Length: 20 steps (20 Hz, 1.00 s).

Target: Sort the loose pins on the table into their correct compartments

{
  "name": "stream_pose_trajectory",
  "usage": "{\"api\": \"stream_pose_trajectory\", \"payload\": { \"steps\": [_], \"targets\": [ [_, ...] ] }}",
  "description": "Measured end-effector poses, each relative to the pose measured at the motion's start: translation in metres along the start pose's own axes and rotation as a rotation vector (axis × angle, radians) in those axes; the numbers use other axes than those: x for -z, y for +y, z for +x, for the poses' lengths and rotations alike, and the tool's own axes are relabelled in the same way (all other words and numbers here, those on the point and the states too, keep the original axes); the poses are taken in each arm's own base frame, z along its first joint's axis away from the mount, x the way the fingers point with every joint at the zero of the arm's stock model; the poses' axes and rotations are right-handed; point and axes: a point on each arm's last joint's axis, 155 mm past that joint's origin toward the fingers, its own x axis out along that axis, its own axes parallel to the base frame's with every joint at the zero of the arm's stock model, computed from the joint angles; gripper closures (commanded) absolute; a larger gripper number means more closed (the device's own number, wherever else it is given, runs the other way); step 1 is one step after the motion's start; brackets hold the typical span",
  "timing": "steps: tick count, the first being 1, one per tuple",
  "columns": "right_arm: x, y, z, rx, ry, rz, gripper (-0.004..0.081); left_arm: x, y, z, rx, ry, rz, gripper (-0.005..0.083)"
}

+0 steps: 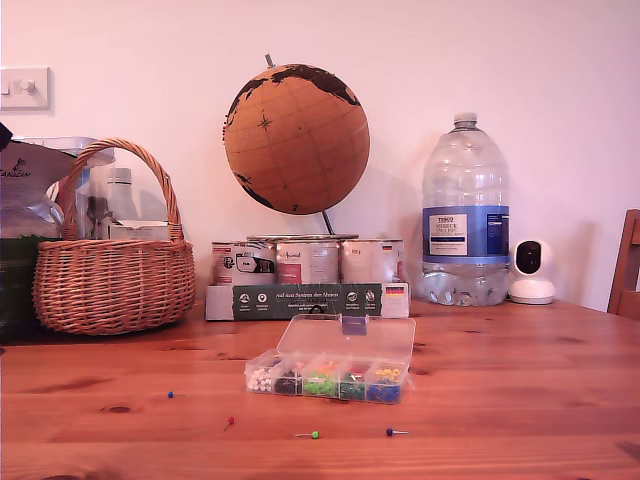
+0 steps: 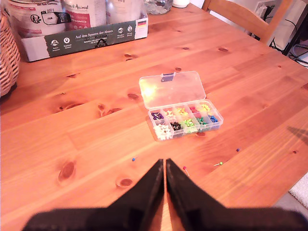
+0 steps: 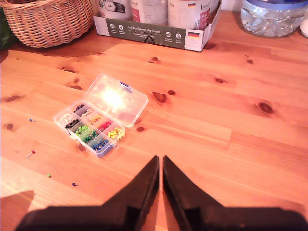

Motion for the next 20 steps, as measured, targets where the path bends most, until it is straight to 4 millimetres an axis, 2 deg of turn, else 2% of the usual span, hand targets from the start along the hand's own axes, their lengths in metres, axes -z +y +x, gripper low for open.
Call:
{"api": "stream_pose_trajectory", "payload": {
  "steps": [1, 2, 3, 8, 12, 15, 18, 20],
  "targets": [
    [0.004, 0.006, 0.001, -0.035, 0.019, 0.007, 0.0783, 0.002, -0.002, 0.001, 0.014, 0.009, -0.003, 0.0797],
    [0.013, 0.021, 0.003, -0.115, 0.066, 0.025, 0.0783, 0.004, -0.002, 0.003, 0.019, 0.023, -0.008, 0.0797],
    [0.019, 0.026, 0.006, -0.137, 0.097, 0.028, 0.0783, 0.007, -0.002, 0.005, 0.023, 0.038, -0.014, 0.0797],
    [0.020, 0.027, 0.007, -0.144, 0.104, 0.028, 0.0783, 0.010, -0.002, 0.006, 0.024, 0.049, -0.018, 0.0797],
    [0.023, 0.041, 0.008, -0.220, 0.123, 0.022, 0.0783, 0.012, -0.007, 0.008, 0.052, 0.062, -0.023, 0.0797],
    [0.036, 0.055, 0.015, -0.302, 0.190, -0.010, 0.0783, 0.024, -0.014, 0.015, 0.109, 0.121, -0.015, 0.0797],
    [0.058, 0.068, 0.026, -0.379, 0.297, -0.037, 0.0783, 0.046, -0.024, 0.022, 0.192, 0.224, 0.044, 0.0797],
    [0.070, 0.076, 0.030, -0.449, 0.332, -0.184, 0.0783, 0.050, -0.027, 0.025, 0.230, 0.259, 0.067, 0.0797]
  ]
}}
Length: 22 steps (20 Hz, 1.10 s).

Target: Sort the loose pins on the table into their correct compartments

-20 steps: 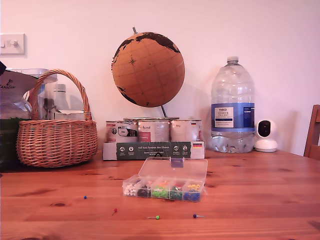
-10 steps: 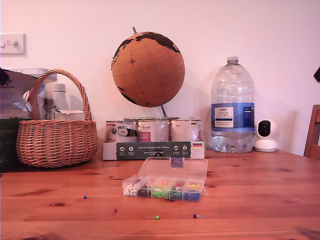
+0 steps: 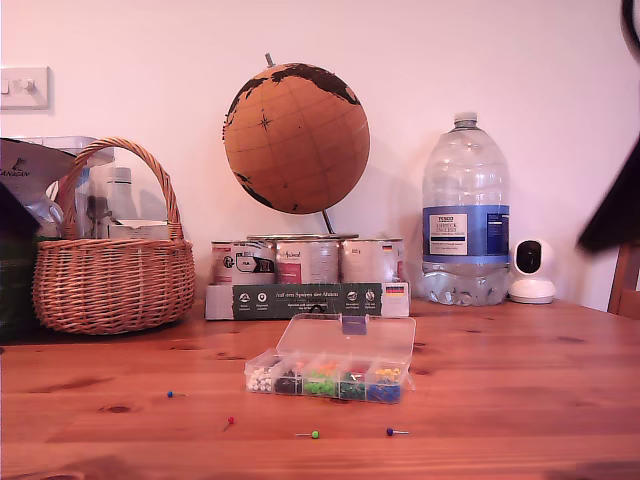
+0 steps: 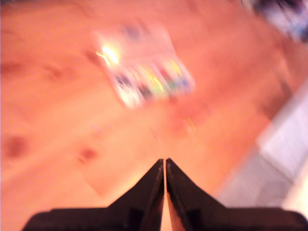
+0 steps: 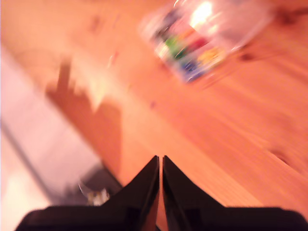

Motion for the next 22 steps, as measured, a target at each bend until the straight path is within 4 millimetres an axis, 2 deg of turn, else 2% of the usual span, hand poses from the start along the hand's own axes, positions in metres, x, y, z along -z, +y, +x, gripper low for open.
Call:
{"api": "stream_pose_trajectory", "payload": {
  "steps": [3, 6, 9, 11, 17, 20, 22],
  "targets": [
    [-0.009, 0.011, 0.007, -0.073, 0.021, -0.145, 0.0783, -0.008, -0.003, 0.003, 0.020, 0.013, 0.099, 0.0797],
    [-0.022, 0.014, 0.012, -0.100, 0.027, -0.297, 0.0783, -0.002, -0.003, 0.009, 0.035, 0.047, 0.120, 0.0797],
    [-0.021, 0.018, 0.022, -0.145, 0.083, -0.413, 0.0782, 0.002, -0.002, 0.012, 0.037, 0.067, 0.123, 0.0797],
    [-0.022, 0.020, 0.025, -0.176, 0.122, -0.464, 0.0782, 0.003, -0.002, 0.012, 0.034, 0.070, 0.131, 0.0797],
    [-0.055, 0.024, 0.038, -0.214, 0.136, -0.525, 0.0782, 0.004, -0.007, 0.013, 0.047, 0.073, 0.143, 0.0797],
    [-0.045, 0.023, 0.051, -0.253, 0.233, -0.495, 0.0783, 0.003, -0.007, 0.013, 0.047, 0.072, 0.143, 0.0797],
    [-0.038, 0.014, 0.064, -0.229, 0.303, -0.501, 0.0782, 0.003, -0.007, 0.013, 0.048, 0.072, 0.143, 0.0797]
  ]
}}
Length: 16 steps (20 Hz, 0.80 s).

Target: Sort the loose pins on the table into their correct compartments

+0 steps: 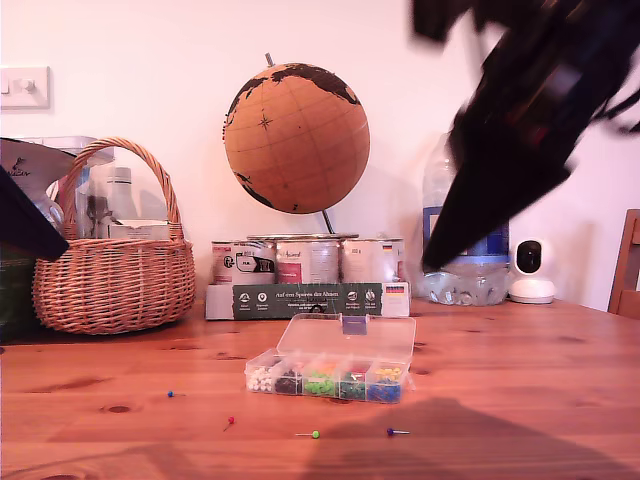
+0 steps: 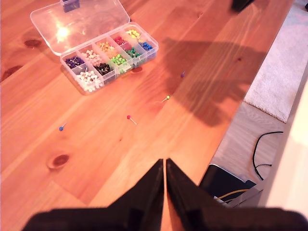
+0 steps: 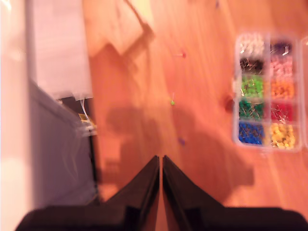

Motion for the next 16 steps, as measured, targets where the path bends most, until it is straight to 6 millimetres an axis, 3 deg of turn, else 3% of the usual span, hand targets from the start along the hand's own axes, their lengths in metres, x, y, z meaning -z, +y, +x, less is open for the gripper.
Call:
{"api": "stream_pose_trajectory", "payload": {
  "steps": [4, 7, 12, 16],
  "targets": [
    [-0.001, 0.001, 0.005, 0.017, 0.083, -0.098, 0.0676, 0.000, 0.000, 0.000, 0.000, 0.000, -0.001, 0.0797],
    [-0.004, -0.008, 0.007, 0.072, 0.140, -0.191, 0.0676, 0.000, 0.000, 0.000, 0.000, 0.001, -0.001, 0.0797],
    [0.013, -0.006, 0.033, 0.026, 0.228, -0.226, 0.0676, 0.000, 0.000, 0.000, 0.000, 0.001, -0.004, 0.0797],
    [0.008, -0.013, 0.036, 0.051, 0.209, -0.238, 0.0640, 0.000, 0.000, 0.000, 0.000, 0.001, -0.024, 0.0797]
  ]
}}
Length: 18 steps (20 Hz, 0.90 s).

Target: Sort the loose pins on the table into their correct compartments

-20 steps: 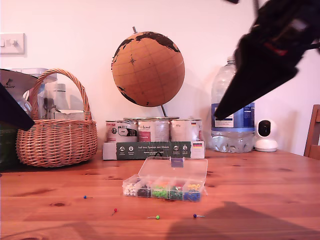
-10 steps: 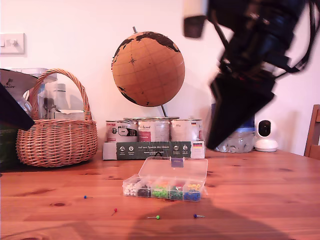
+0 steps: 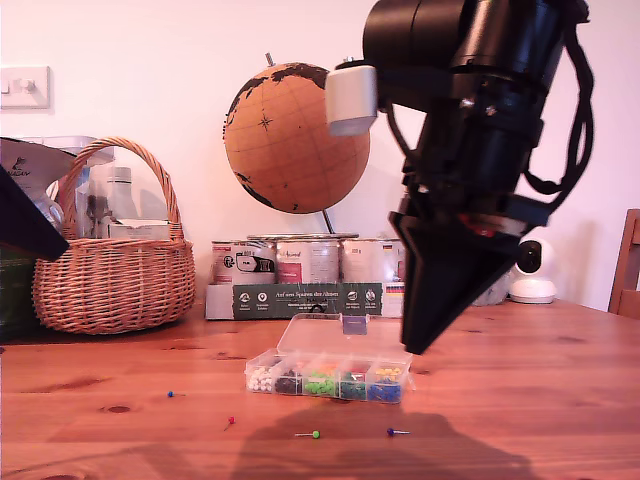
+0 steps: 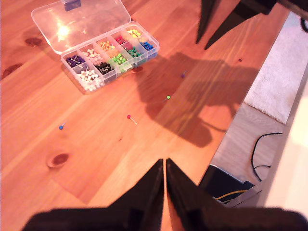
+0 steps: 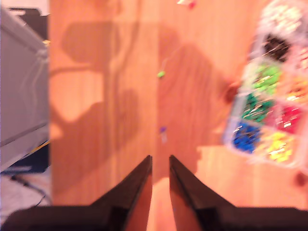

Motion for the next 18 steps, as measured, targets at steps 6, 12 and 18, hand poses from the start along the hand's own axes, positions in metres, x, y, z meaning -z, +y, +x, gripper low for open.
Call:
{"api": "stream_pose_trajectory", "payload": {
  "steps": [6, 12, 18],
  "targets": [
    [0.004, 0.001, 0.017, -0.025, 0.020, 0.004, 0.0640, 0.000, 0.000, 0.000, 0.000, 0.000, -0.003, 0.0797],
    [0.001, -0.004, 0.024, -0.015, 0.010, 0.001, 0.0640, 0.000, 0.000, 0.000, 0.000, 0.000, -0.003, 0.0797],
    [0.003, -0.002, 0.032, -0.033, 0.023, 0.005, 0.0628, 0.000, 0.000, 0.000, 0.000, 0.000, -0.003, 0.0797]
  ]
}}
